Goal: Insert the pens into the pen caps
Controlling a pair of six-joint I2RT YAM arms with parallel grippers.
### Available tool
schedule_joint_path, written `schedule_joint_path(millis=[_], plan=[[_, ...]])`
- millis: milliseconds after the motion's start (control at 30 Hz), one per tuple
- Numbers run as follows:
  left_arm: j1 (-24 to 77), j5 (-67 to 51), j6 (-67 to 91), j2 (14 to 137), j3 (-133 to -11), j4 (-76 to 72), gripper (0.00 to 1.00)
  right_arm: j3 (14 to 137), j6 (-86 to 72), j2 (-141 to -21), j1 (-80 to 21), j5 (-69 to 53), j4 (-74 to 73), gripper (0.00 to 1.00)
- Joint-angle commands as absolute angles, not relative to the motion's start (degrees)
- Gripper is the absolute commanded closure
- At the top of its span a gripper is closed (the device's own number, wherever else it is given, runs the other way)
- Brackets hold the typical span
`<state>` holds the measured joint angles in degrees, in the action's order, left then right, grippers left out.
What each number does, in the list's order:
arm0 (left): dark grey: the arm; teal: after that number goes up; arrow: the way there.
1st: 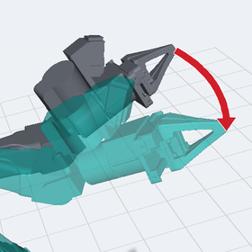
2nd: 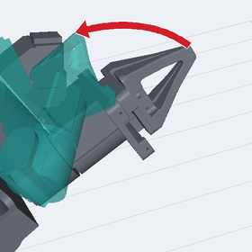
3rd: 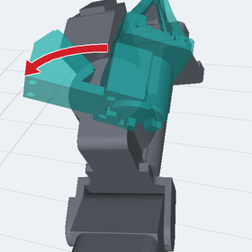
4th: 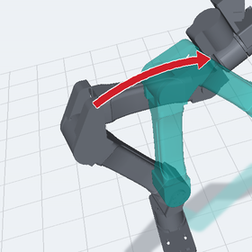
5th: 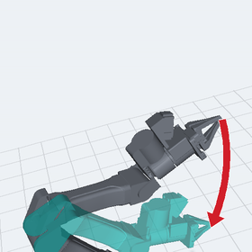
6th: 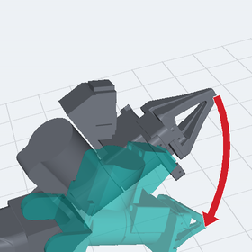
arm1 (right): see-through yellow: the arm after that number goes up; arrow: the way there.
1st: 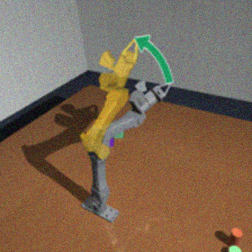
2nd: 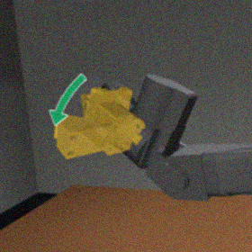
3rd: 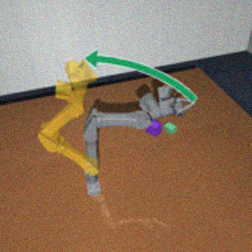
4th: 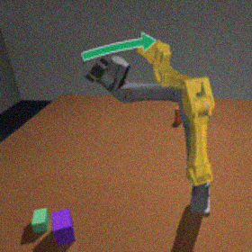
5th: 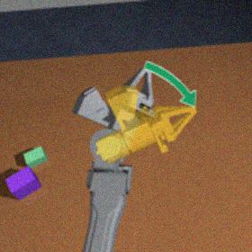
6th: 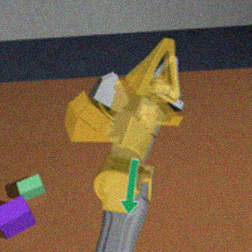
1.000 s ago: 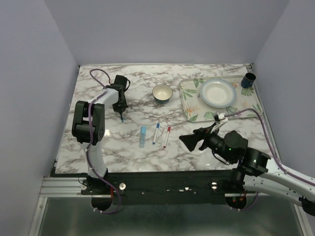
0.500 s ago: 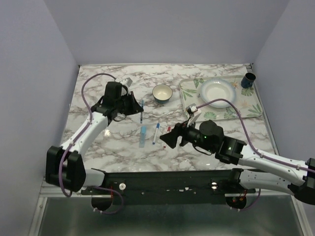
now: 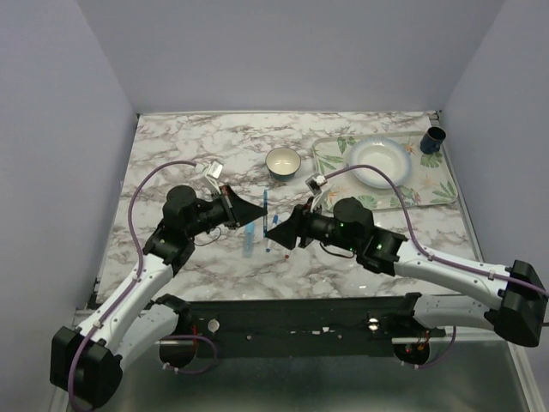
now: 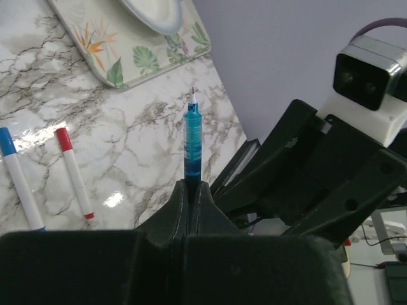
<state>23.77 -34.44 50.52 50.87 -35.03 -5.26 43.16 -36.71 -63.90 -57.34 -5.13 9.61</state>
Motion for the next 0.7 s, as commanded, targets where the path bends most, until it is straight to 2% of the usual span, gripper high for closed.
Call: schedule_joint_path(millis=[0,133,233,267,333,367,400,433,467,567,667], plan=[[24.1,-36.7,56.6,46.9,-33.2,-12.0,1.0,45.7,-38.6,-67.0,-57.1,-9.5,14.4,0.41],[24.2,-36.9,56.9,45.9,-33.5,-11.1,1.0,46.6,-39.5,-69.1,-57.1,-11.0,17.3,0.44],[24.3,-36.8,57.1,45.4,-33.5,-11.2,1.0,46.8,-40.6,-70.7,-57.1,-12.4,18.7,0.57],[24.3,-36.7,57.1,45.2,-33.4,-11.2,1.0,46.5,-41.0,-70.8,-57.2,-12.8,19.2,0.71],[24.3,-36.7,57.1,45.2,-33.4,-11.0,1.0,46.0,-41.6,-71.1,-57.2,-13.1,20.7,0.84],[24.3,-36.9,57.1,45.2,-33.3,-11.1,1.0,45.4,-41.6,-71.1,-57.1,-13.2,21.2,0.99],[24.3,-37.2,57.2,45.2,-33.1,-11.3,1.0,45.2,-41.7,-71.0,-57.1,-13.3,21.5,0.99],[24.3,-37.2,57.3,45.1,-33.0,-11.7,0.93,44.9,-41.7,-70.7,-57.1,-13.4,22.2,0.99],[24.3,-37.0,57.1,45.2,-33.0,-11.6,0.66,44.7,-41.7,-70.3,-57.1,-13.0,22.2,0.99],[24.3,-34.7,54.1,44.8,-34.7,-7.0,0.28,43.5,-41.7,-68.3,-57.2,-11.1,21.4,0.99],[24.2,-28.0,49.3,44.6,-39.1,2.1,0.18,43.9,-41.1,-65.9,-57.1,-6.6,15.9,0.99]])
